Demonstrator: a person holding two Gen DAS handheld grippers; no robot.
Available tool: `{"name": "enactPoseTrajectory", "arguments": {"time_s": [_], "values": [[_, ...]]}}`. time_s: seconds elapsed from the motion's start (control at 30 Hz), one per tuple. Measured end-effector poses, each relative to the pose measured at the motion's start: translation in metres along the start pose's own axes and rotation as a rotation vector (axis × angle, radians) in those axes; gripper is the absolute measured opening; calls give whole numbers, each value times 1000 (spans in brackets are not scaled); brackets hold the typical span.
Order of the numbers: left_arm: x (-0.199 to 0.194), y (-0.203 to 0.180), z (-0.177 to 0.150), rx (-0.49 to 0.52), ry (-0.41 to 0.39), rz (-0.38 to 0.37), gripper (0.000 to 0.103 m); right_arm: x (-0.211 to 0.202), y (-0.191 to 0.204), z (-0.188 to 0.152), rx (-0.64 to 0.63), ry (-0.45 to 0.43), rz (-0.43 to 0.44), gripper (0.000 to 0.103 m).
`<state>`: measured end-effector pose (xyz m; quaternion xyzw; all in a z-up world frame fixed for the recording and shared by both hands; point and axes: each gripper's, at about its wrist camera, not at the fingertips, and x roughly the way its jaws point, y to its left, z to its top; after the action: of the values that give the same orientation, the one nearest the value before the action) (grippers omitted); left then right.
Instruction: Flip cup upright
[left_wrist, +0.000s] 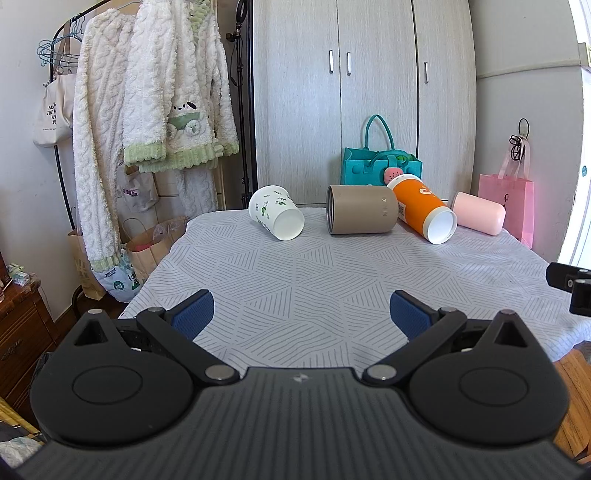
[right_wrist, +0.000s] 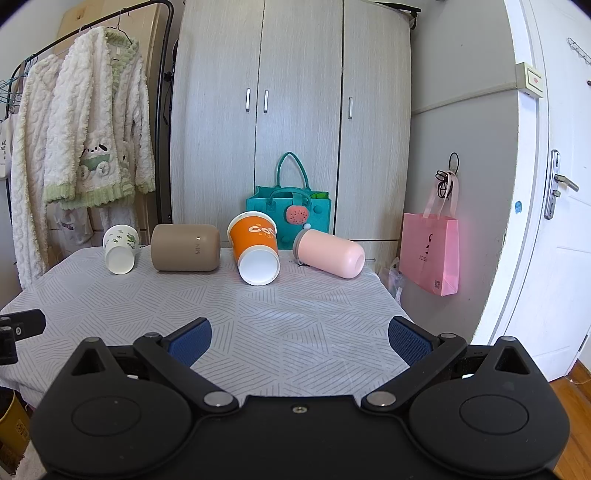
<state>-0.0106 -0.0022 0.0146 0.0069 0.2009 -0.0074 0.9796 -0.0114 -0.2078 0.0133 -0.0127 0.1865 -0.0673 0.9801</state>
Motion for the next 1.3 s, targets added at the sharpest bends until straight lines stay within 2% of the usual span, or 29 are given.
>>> {"name": "enactPoseTrajectory", "arguments": {"time_s": [1.07, 1.17, 1.3], "values": [[-4, 4, 3, 1, 13, 1, 103, -5, 0, 1, -12, -4, 3, 103], [-2, 8, 7, 17, 28, 3, 103, -9, -4, 7, -31, -3, 49, 103], [-1, 10, 18, 65, 39, 30, 103, -12, -17, 26, -61, 32, 181, 103]]}}
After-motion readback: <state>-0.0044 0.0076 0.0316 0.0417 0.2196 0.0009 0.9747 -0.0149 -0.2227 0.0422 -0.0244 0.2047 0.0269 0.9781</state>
